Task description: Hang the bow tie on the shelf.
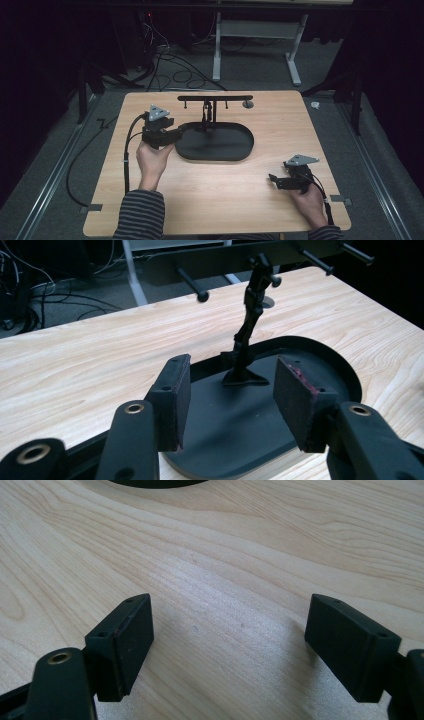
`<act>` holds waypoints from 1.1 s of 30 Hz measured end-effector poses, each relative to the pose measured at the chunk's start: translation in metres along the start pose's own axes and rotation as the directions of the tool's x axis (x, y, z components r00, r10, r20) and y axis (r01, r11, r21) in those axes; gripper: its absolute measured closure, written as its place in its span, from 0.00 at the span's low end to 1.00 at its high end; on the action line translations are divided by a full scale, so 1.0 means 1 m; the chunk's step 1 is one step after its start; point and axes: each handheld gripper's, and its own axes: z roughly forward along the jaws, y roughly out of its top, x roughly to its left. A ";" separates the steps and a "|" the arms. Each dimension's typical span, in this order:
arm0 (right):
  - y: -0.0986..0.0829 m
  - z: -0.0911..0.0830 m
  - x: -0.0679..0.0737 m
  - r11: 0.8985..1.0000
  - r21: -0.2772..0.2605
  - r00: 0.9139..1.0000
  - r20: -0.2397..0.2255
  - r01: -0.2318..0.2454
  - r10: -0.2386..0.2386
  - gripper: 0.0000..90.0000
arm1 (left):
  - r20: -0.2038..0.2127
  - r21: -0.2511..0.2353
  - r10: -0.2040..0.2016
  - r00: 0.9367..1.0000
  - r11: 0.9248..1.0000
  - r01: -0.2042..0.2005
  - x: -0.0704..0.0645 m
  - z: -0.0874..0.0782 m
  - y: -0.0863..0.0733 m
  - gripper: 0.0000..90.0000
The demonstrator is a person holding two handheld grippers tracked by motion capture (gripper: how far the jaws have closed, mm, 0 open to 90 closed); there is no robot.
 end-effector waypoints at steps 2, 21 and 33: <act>0.000 0.000 0.000 1.000 -0.001 1.000 0.000 0.003 -0.003 0.23 | 0.002 -0.006 -0.010 1.000 1.000 0.010 0.001 -0.002 -0.003 0.55; 0.000 0.000 0.000 1.000 -0.001 1.000 0.000 0.001 -0.001 0.23 | 0.015 -0.001 -0.038 0.999 0.999 0.038 0.007 -0.021 -0.028 0.53; 0.000 0.000 0.000 1.000 -0.002 1.000 0.000 0.005 -0.005 0.23 | 0.015 -0.005 -0.056 0.998 0.998 0.056 0.008 -0.032 -0.045 0.51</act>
